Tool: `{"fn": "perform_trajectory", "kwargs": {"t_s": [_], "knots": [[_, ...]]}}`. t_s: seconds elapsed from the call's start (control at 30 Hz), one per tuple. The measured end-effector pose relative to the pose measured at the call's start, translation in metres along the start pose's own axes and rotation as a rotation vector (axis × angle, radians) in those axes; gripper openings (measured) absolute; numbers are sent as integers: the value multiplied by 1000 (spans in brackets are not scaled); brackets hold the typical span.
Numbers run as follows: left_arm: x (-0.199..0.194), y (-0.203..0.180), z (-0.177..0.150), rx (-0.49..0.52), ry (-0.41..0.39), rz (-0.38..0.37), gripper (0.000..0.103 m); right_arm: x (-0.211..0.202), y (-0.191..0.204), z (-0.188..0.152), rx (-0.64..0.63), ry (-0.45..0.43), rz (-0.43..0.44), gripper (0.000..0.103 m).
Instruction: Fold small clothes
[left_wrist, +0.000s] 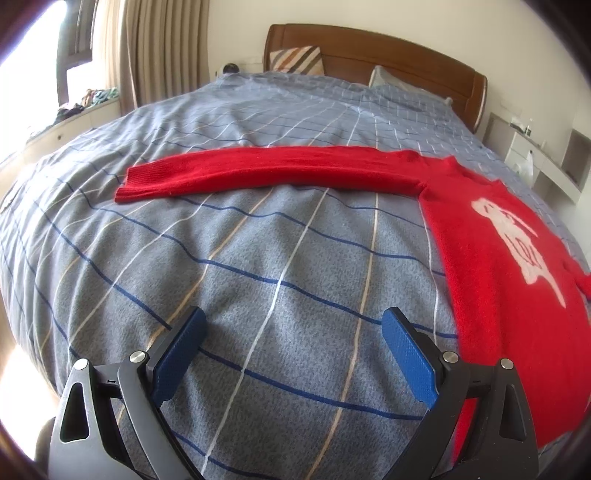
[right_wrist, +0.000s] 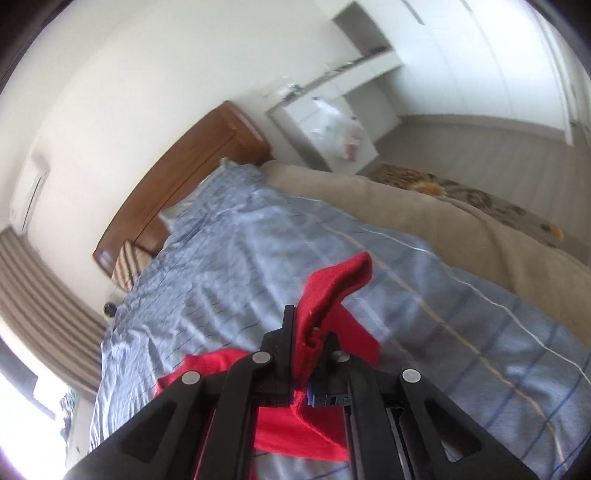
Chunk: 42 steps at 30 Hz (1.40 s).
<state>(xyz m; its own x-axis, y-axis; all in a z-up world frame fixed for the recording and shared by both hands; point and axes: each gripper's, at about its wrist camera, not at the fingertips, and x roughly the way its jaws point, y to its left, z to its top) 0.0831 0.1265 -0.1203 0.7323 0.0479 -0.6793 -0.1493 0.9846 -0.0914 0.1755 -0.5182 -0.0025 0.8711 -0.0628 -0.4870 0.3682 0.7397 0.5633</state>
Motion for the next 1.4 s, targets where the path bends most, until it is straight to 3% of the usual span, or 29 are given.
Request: {"fn": "perform_trajectory", "kwargs": {"t_s": [0.1, 0.2, 0.37, 0.4, 0.43, 0.47, 0.53, 0.63, 0.77, 0.93, 1.13, 1.3, 1.4], "knots": [[2, 1, 1, -2, 1, -6, 97, 22, 99, -15, -191, 33, 97, 4], [2, 3, 2, -10, -1, -10, 97, 51, 187, -55, -346, 88, 182, 4], [2, 4, 2, -11, -1, -13, 97, 110, 273, -156, -531, 232, 223, 8], [3, 4, 2, -8, 1, -11, 97, 126, 281, -178, -546, 310, 245, 30], [3, 3, 1, -3, 3, -8, 97, 143, 286, -200, -549, 406, 273, 63], [4, 2, 1, 1, 4, -4, 97, 152, 286, -221, -543, 483, 303, 69], [4, 2, 1, 4, 4, -4, 98, 150, 283, -250, -545, 531, 344, 69], [4, 1, 0, 1, 6, -4, 99, 121, 270, -271, -576, 546, 417, 69], [6, -2, -1, 5, 16, 5, 102, 65, 227, -265, -665, 488, 444, 77], [9, -6, -5, 22, 23, 27, 102, 2, 137, -245, -798, 338, 262, 82], [11, -8, -8, 26, 23, 39, 103, -34, 41, -224, -676, 231, 38, 82], [10, -8, -10, 27, 8, 34, 103, -69, -3, -235, -561, 142, -39, 82], [11, -6, -11, 23, 5, 31, 103, -77, 4, -239, -615, 124, -52, 83]]}}
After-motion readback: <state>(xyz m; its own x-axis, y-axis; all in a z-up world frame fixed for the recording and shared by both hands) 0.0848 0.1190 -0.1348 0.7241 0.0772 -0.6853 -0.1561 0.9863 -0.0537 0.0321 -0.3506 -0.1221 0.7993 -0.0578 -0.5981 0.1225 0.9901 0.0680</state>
